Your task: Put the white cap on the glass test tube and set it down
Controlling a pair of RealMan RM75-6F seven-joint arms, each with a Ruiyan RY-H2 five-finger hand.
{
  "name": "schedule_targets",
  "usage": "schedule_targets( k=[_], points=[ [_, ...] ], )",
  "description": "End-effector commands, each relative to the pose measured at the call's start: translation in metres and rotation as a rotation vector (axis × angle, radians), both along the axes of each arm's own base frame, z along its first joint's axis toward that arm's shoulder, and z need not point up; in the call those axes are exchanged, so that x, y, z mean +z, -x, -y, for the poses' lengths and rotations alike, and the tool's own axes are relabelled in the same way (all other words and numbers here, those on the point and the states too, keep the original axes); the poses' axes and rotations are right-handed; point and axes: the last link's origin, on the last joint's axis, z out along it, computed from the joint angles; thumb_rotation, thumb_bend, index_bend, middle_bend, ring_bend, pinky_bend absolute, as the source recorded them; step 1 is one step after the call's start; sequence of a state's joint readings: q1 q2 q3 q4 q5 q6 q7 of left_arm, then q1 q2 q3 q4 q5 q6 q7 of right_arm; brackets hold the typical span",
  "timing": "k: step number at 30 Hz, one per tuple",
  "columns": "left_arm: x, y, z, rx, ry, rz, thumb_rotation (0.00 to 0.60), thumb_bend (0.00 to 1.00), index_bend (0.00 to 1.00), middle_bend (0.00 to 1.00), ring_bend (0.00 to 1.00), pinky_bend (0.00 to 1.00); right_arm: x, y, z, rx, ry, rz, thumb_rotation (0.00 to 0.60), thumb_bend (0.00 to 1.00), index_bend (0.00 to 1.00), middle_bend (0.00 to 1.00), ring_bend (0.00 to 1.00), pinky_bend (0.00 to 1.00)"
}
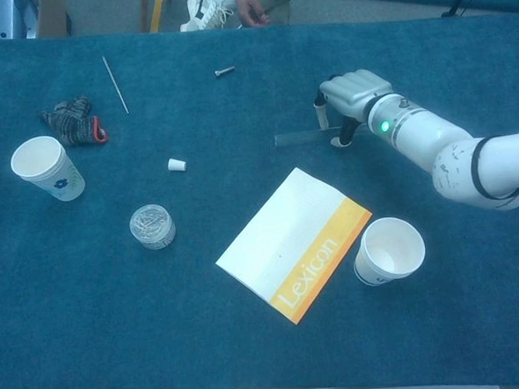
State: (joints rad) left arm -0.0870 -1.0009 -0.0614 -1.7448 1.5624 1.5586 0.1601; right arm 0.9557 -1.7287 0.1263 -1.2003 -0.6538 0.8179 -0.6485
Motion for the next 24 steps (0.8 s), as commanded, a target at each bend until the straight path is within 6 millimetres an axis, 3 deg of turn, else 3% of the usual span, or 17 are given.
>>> schedule_targets(
  k=[1, 13, 24],
  points=[
    [0.001, 0.001, 0.001, 0.002, -0.001, 0.001, 0.6, 0.34, 0.3, 0.14, 0.08, 0.13, -0.002, -0.001, 0.0, 0.001, -0.001, -0.001, 0.6, 0.21, 0.52, 0.23, 0.09, 0.23],
    [0.001, 0.002, 0.0, -0.003, -0.001, 0.004, 0.6, 0.34, 0.3, 0.14, 0.08, 0.13, 0.005, -0.008, 0.003, -0.017, 0.024, 0.048, 0.6, 0.25, 0.62, 0.26, 0.1, 0.23],
    [-0.014, -0.008, -0.021, -0.026, 0.129, -0.003, 0.583, 0.34, 0.3, 0.15, 0.08, 0.13, 0.044, -0.012, 0.01, -0.077, 0.079, 0.233, 0.6, 0.25, 0.65, 0.28, 0.12, 0.23]
  ],
)
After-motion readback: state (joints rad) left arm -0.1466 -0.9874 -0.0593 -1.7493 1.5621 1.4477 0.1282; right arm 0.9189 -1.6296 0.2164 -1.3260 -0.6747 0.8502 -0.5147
